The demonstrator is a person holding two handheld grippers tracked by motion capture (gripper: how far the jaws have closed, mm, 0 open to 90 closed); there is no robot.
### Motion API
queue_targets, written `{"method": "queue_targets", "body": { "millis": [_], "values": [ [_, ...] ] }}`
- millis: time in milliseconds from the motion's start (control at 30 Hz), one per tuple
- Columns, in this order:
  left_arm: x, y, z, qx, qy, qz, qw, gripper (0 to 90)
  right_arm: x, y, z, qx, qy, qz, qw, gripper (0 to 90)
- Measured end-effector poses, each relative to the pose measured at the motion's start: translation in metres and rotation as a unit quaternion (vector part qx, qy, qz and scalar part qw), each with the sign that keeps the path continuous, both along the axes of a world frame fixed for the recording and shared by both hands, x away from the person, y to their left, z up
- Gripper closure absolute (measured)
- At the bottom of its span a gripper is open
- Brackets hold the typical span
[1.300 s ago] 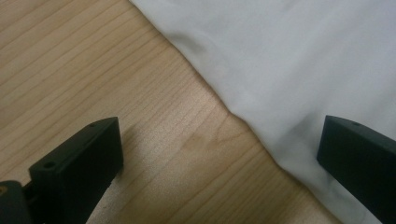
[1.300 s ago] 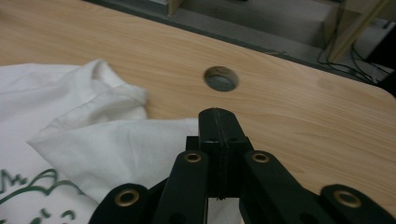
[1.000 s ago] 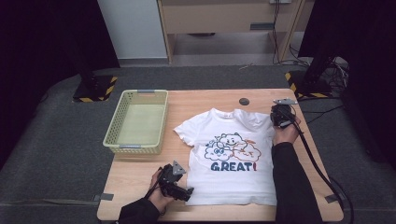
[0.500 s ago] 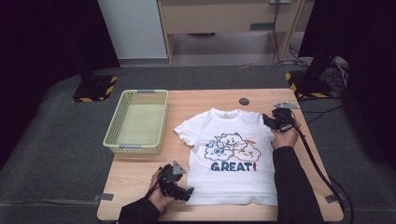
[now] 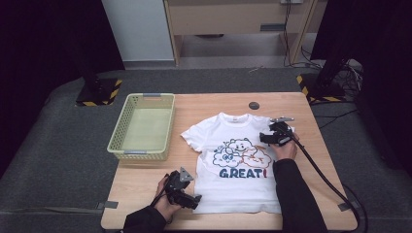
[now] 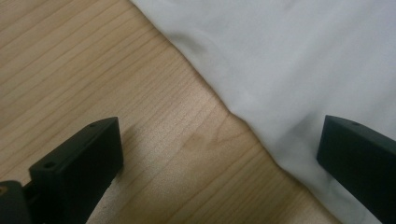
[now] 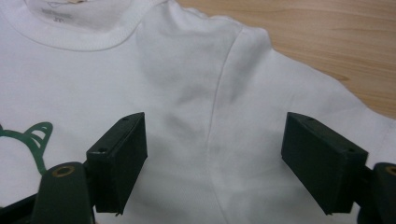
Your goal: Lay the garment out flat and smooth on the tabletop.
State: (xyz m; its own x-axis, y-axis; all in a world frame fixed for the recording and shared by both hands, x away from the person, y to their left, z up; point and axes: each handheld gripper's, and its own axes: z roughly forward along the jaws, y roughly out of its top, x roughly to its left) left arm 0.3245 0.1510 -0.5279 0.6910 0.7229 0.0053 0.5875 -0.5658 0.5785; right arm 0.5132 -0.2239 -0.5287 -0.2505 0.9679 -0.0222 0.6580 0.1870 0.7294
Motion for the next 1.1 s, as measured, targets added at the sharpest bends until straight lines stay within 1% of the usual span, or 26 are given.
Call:
{"method": "queue_targets", "body": {
  "millis": [100,167,267,367,500,600,767,833,900,933,967,1000,1033,1067,1100],
  "values": [
    [0.000,0.000,0.000,0.000,0.000,0.000,1.0000,0.0,0.002,0.000,-0.004,-0.001,0.007,-0.002,1.0000,18.8],
    [0.000,0.000,0.000,0.000,0.001,0.000,1.0000,0.0,0.003,-0.001,-0.006,0.010,0.006,-0.005,0.9999,18.2],
    [0.000,0.000,0.000,0.001,0.002,0.001,1.0000,0.0,0.006,-0.002,-0.007,0.009,0.005,-0.004,0.9999,14.9],
    [0.001,0.001,0.001,0.004,0.005,0.001,1.0000,0.0,0.010,-0.002,-0.008,0.007,0.007,0.000,0.9999,9.2],
    [0.002,0.003,0.001,0.005,0.006,0.003,1.0000,0.0,0.017,-0.001,-0.010,0.008,0.004,-0.005,1.0000,4.5],
    [0.003,0.005,0.001,0.004,0.004,0.006,1.0000,0.0,0.022,0.000,-0.011,0.009,0.002,-0.008,0.9999,3.0],
    [0.003,0.005,0.001,0.004,0.004,0.006,1.0000,0.0,0.024,0.000,-0.010,0.008,0.005,-0.006,0.9999,3.6],
    [0.003,0.005,0.001,0.004,0.005,0.006,1.0000,0.0,0.023,0.000,-0.009,0.007,0.010,-0.012,0.9998,5.3],
    [0.004,0.005,0.001,0.003,0.006,0.006,1.0000,0.1,0.020,0.001,-0.006,-0.005,0.004,-0.017,0.9998,6.1],
    [0.004,0.006,0.002,0.002,0.008,0.008,0.9999,0.6,0.019,0.001,-0.004,-0.006,-0.001,-0.016,0.9999,5.9],
    [0.005,0.007,0.003,-0.001,0.012,0.010,0.9999,1.1,0.017,0.001,-0.001,-0.001,-0.004,-0.012,0.9999,5.1],
    [0.006,0.008,0.004,-0.004,0.011,0.014,0.9998,1.2,0.015,0.001,0.003,0.007,-0.007,-0.011,0.9999,4.8],
    [0.006,0.009,0.006,-0.005,0.007,0.017,0.9998,1.2,0.013,0.000,0.008,0.016,-0.013,-0.007,0.9998,4.8],
    [0.007,0.011,0.008,-0.010,-0.001,0.023,0.9997,1.3,0.011,0.000,0.012,0.022,-0.019,-0.004,0.9996,4.9],
    [0.008,0.012,0.010,-0.015,-0.004,0.026,0.9995,1.3,0.008,0.000,0.019,0.035,-0.024,-0.001,0.9991,4.2]
  ]
}}
